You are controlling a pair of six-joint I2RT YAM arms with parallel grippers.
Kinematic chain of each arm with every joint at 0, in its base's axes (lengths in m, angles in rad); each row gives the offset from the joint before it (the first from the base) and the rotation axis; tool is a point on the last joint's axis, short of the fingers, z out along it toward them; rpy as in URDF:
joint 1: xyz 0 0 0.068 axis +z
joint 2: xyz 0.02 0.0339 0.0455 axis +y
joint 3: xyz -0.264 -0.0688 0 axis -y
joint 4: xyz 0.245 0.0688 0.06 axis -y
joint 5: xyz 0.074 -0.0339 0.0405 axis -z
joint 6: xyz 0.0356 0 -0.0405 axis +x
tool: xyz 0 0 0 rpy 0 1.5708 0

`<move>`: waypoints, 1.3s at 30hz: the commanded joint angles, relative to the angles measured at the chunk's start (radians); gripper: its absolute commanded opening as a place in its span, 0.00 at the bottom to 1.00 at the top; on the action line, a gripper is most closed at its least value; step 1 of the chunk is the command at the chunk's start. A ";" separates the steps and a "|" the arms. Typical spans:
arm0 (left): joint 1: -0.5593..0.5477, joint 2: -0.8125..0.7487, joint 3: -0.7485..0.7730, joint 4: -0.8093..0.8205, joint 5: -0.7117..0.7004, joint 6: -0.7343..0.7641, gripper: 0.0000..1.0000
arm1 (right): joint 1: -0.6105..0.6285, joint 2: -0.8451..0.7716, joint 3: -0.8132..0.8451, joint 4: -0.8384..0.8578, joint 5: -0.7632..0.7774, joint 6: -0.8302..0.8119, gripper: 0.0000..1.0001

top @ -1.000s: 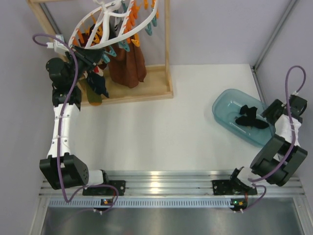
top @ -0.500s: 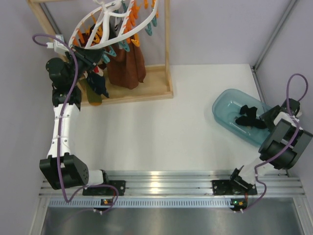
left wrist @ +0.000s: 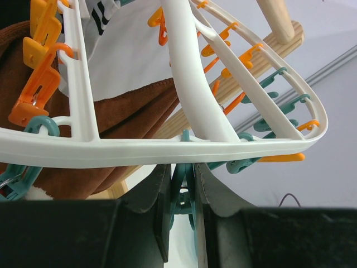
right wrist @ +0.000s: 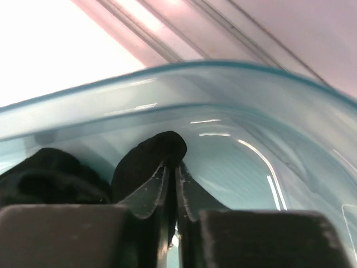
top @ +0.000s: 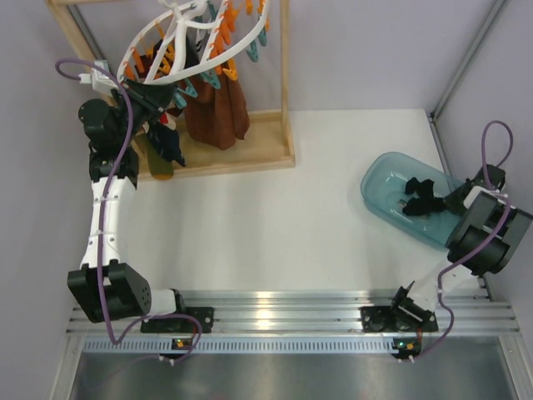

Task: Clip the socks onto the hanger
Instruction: Pick up the sock from the bin, then place the sock in the bin.

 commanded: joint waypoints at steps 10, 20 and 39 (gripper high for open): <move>0.010 -0.020 0.009 -0.027 -0.007 0.024 0.00 | -0.010 -0.379 0.065 0.100 -0.390 -0.298 0.00; 0.008 -0.017 0.024 -0.042 0.013 0.028 0.00 | 0.284 -0.603 0.147 0.210 -0.679 -0.595 0.00; 0.010 -0.008 0.006 0.047 0.142 -0.009 0.00 | 1.108 -0.185 0.572 0.431 -0.679 -0.595 0.00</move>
